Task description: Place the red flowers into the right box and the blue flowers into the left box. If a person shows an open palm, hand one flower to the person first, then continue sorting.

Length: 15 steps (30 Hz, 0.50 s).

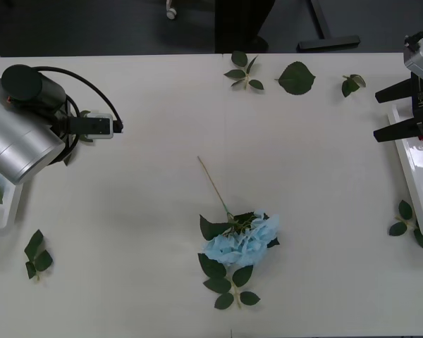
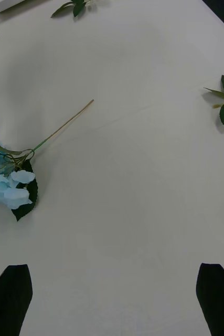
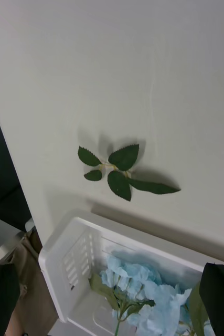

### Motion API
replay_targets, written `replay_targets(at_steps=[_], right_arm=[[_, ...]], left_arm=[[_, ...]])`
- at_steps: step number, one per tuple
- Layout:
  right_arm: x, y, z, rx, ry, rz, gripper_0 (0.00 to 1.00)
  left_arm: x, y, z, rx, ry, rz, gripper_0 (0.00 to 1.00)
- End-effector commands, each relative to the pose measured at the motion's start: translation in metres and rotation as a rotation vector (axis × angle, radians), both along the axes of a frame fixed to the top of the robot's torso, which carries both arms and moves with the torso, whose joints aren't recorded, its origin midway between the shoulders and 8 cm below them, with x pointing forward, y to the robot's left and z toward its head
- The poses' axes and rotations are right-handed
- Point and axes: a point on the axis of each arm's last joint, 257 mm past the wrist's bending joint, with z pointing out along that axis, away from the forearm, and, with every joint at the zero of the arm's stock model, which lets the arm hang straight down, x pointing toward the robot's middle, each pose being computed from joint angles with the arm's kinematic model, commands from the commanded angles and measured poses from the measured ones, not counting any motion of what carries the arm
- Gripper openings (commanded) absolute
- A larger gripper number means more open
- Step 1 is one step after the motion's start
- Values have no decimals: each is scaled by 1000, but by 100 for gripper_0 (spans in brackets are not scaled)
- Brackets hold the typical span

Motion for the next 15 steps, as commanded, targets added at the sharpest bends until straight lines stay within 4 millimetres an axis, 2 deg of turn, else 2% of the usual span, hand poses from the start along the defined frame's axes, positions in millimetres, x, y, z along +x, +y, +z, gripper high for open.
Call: replay_targets(at_steps=[1,9,15], right_arm=[[-6,3,4,5,5,12,91],[-6,5,5,11,6,13,91],[-7,7,7,23,8,17,91]], left_arm=[[9,-56,9,134,27,-229,100],[23,-129,-14,270,100,-410,100],[27,-167,-24,366,116,-540,100]])
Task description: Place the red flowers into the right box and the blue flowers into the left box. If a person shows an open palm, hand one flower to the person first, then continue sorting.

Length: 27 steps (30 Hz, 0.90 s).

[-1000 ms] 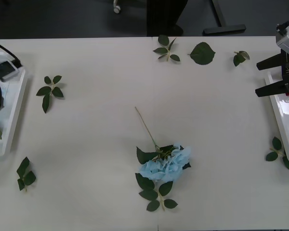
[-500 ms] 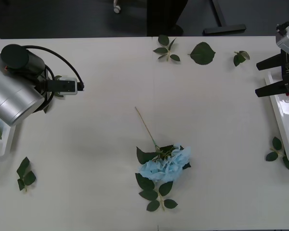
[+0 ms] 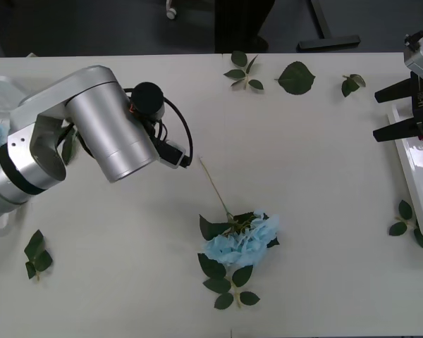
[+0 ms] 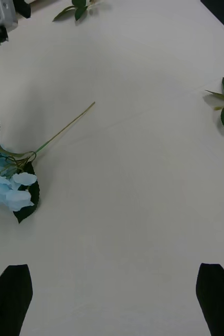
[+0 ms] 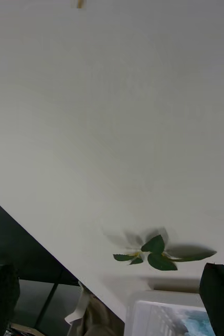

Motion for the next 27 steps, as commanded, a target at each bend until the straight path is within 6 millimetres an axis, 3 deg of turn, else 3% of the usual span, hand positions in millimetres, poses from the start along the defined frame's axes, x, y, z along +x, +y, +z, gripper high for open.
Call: replay_targets(at_steps=[1,6,13,17,27], right_arm=[[-6,6,5,17,7,15,91],[-6,10,5,25,7,20,91],[-7,10,5,28,9,20,91],[-7,11,5,31,9,21,91],[-7,11,6,36,11,21,91]], left_arm=[[7,-52,12,83,-20,-189,100],[-1,-84,-2,99,-11,-279,100],[-20,-107,-32,140,5,-387,100],[-26,-120,-39,147,-3,-427,100],[-50,-186,-55,130,18,-535,100]])
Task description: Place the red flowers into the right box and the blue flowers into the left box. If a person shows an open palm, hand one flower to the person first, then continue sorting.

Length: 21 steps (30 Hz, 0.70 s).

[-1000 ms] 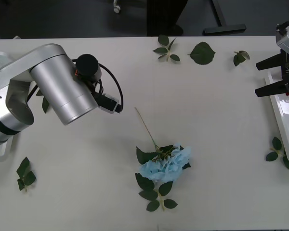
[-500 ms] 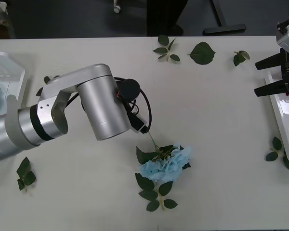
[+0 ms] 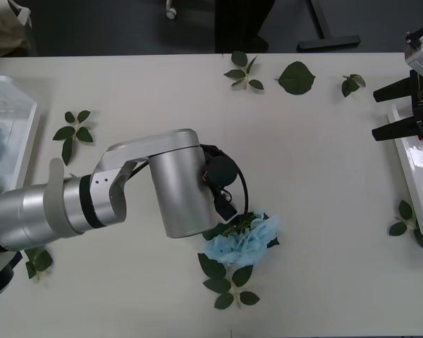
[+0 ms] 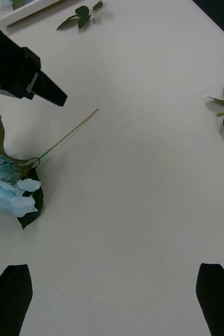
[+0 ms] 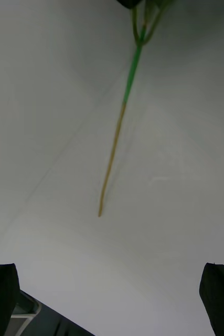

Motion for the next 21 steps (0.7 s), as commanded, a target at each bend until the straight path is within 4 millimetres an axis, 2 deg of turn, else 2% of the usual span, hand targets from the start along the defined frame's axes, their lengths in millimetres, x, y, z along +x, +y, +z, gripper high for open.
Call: replay_targets(at_steps=[1,7,13,21], right_arm=[[-5,6,2,14,7,14,91],[-5,6,3,15,8,13,91],[-5,6,3,17,8,13,91],[-5,6,3,18,7,11,91]], left_arm=[[-7,-54,13,37,-47,-140,100],[-7,-53,-5,84,-4,-135,100],[-4,-49,-10,125,7,-127,100],[-20,-58,-22,166,20,-168,100]])
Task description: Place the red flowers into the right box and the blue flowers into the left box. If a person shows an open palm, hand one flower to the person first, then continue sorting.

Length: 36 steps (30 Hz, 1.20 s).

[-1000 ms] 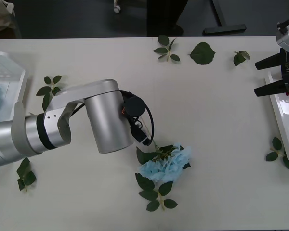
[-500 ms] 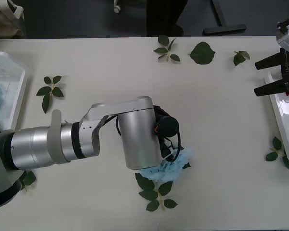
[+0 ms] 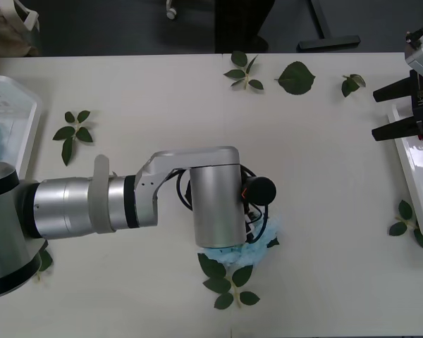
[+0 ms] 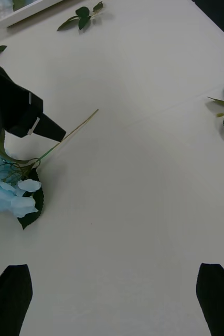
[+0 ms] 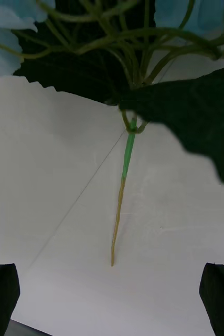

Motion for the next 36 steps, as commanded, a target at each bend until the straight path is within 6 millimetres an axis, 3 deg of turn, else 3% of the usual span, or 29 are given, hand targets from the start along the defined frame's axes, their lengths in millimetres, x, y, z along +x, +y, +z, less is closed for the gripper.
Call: replay_targets(at_steps=[1,10,36], right_arm=[[-5,6,3,15,7,11,91],[-5,6,2,15,8,12,91],[-8,6,0,10,18,20,91]], left_arm=[[-10,-27,9,37,-18,-91,100],[-4,-14,-5,73,-38,-55,100],[-4,-20,-20,115,-139,-54,100]])
